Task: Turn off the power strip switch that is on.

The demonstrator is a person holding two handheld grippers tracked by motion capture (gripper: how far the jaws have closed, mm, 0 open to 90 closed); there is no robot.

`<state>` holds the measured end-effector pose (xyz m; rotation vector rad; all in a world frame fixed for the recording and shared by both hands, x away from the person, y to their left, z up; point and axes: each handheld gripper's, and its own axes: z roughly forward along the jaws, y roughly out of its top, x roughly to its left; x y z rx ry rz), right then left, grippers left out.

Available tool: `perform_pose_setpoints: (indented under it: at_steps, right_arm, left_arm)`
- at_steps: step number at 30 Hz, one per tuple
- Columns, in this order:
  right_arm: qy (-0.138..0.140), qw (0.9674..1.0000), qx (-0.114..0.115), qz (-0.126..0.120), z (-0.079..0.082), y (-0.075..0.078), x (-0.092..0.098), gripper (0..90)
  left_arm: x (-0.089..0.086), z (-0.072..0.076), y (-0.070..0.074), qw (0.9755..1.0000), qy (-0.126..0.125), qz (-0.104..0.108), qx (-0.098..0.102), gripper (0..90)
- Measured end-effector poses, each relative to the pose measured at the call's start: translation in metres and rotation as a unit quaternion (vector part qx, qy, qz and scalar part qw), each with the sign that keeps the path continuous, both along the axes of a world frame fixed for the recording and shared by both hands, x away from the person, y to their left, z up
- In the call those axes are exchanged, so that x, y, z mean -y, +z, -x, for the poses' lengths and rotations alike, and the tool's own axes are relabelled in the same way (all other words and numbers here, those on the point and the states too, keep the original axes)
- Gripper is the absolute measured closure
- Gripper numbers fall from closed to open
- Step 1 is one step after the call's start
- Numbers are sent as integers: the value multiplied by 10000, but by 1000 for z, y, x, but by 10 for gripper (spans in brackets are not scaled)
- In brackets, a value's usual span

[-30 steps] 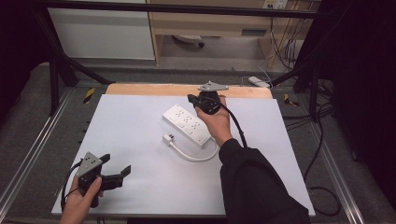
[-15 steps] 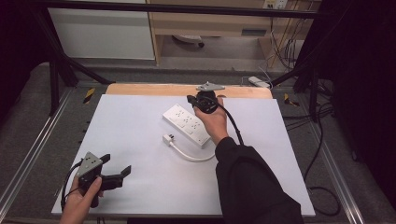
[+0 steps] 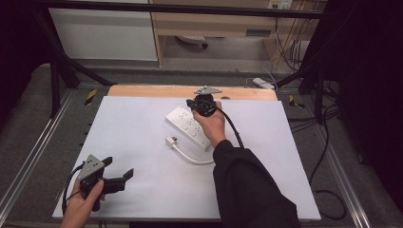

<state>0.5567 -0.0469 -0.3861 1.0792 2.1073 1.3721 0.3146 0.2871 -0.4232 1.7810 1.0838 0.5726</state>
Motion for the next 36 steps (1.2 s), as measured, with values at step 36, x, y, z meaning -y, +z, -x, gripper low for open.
perform_pose_setpoints:
  at_steps: [36]
  right_arm:
    - [178, 9991, -347, 186, 3, -24, -30, 900]
  left_arm:
    - [-1, 0, 0, 10000, -14, -25, -9, 59]
